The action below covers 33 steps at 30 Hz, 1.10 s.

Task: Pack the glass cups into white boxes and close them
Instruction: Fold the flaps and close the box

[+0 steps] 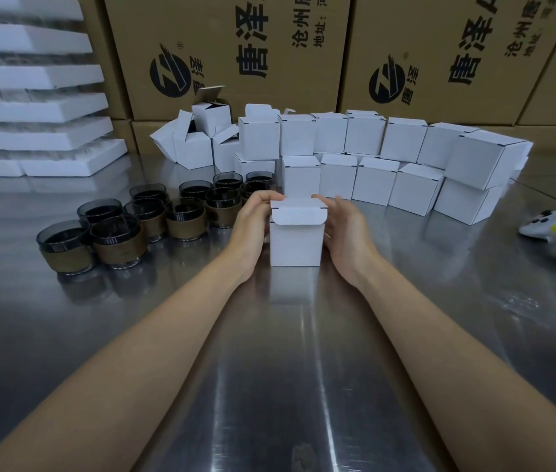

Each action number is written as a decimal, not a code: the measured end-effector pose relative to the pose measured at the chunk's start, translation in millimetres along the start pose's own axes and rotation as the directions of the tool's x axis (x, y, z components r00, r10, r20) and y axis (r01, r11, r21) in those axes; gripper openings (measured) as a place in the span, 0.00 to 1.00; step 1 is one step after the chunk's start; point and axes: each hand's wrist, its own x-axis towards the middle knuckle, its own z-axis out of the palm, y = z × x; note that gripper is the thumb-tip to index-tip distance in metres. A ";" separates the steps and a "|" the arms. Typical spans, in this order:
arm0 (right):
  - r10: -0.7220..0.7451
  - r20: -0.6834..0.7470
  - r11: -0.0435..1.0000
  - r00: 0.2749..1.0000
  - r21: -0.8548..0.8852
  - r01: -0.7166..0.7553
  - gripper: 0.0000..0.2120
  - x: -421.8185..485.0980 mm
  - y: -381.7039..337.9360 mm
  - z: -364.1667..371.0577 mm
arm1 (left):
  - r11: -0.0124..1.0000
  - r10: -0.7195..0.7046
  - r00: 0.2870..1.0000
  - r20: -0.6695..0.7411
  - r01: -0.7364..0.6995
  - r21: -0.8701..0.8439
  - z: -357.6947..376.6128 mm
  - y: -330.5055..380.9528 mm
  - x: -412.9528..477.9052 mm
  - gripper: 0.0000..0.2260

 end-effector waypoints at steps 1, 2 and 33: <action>-0.004 0.023 1.000 1.000 -0.003 0.004 0.17 -0.6 0.2 -1.6 | 1.000 0.002 1.000 -0.006 -0.002 0.000 0.2 -0.2 0.0 0.12; -0.009 0.064 0.999 0.998 -0.036 0.011 0.19 -1.1 1.0 -3.0 | 1.000 0.000 1.000 -0.012 0.000 -0.007 0.7 -0.5 0.1 0.12; -0.025 0.128 0.949 0.991 -0.308 0.064 0.15 -8.7 -2.9 10.6 | 0.990 0.014 0.982 0.190 -0.041 0.138 0.4 -6.1 -4.1 0.16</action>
